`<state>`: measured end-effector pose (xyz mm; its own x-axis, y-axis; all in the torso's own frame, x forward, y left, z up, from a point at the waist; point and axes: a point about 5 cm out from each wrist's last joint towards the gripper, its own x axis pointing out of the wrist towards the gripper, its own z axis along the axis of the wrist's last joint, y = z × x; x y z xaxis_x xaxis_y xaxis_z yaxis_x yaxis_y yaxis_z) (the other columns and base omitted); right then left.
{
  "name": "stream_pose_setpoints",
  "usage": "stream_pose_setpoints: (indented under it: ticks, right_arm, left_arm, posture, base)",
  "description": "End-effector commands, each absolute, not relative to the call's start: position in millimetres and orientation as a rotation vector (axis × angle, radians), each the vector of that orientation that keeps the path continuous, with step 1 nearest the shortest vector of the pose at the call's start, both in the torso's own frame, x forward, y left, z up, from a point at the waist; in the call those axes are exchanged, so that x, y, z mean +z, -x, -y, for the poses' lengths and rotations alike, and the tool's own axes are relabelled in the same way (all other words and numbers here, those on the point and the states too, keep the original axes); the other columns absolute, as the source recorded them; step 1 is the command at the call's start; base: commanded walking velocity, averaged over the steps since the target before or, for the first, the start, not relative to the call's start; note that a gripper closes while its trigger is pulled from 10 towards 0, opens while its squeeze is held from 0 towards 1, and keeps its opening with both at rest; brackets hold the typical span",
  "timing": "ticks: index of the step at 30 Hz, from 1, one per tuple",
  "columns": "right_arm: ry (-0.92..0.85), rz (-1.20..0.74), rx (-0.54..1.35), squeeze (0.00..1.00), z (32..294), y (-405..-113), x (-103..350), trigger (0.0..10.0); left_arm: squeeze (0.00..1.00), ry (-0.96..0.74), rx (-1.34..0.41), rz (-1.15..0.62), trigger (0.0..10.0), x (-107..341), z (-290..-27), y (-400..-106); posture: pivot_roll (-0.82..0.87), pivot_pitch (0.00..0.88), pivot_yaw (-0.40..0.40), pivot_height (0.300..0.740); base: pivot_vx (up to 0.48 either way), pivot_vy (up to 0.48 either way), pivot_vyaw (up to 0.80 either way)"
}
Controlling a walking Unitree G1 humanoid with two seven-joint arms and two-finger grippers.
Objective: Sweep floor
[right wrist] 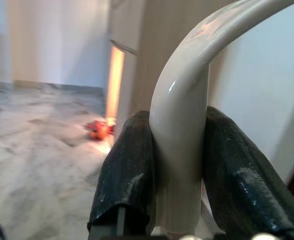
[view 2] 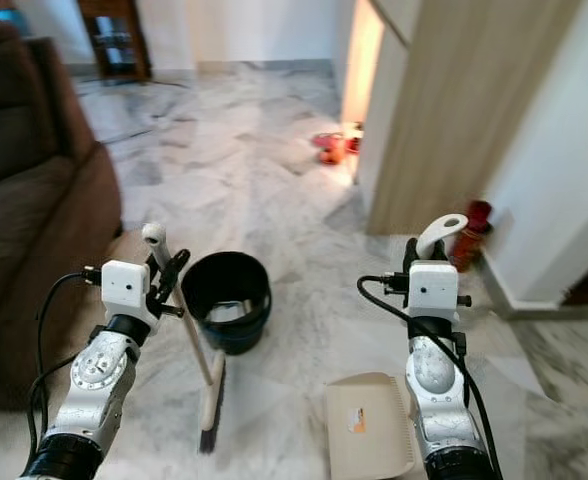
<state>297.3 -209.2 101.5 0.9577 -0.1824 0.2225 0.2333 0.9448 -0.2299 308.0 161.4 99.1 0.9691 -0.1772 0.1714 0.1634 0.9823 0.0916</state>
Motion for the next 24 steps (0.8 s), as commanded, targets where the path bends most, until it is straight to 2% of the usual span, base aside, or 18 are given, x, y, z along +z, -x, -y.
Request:
stream_pose_setpoints:
  ticks: [1,5,11,24]
  right_arm:
    - [0.259,0.241,-0.216,0.0,209.1,-299.6,112.0,10.0]
    - [0.258,0.241,-0.217,0.0,208.9,-299.7,112.0,10.0]
    - [0.261,0.238,-0.218,0.0,208.9,-299.3,111.7,10.0]
    - [0.226,0.224,-0.259,0.0,207.2,-297.3,107.9,10.0]
  left_arm:
    - [0.0,-0.101,-0.184,0.216,10.0,108.3,-160.6,-311.5]
    - [0.0,-0.101,-0.186,0.216,10.0,108.4,-160.1,-311.7]
    - [0.0,-0.103,-0.188,0.217,10.0,108.8,-158.9,-312.1]
    - [0.0,-0.111,-0.195,0.214,10.0,111.2,-161.1,-316.4]
  posture:
    - [0.0,0.0,0.0,0.74]
    - [0.01,0.0,0.0,0.74]
    - [0.0,0.0,0.002,0.74]
    - [-0.04,0.0,0.029,0.74]
  base:
    - [0.0,0.0,-0.8]
    - [0.0,0.0,-0.8]
    - [0.0,0.0,0.0]
    - [0.0,0.0,-0.8]
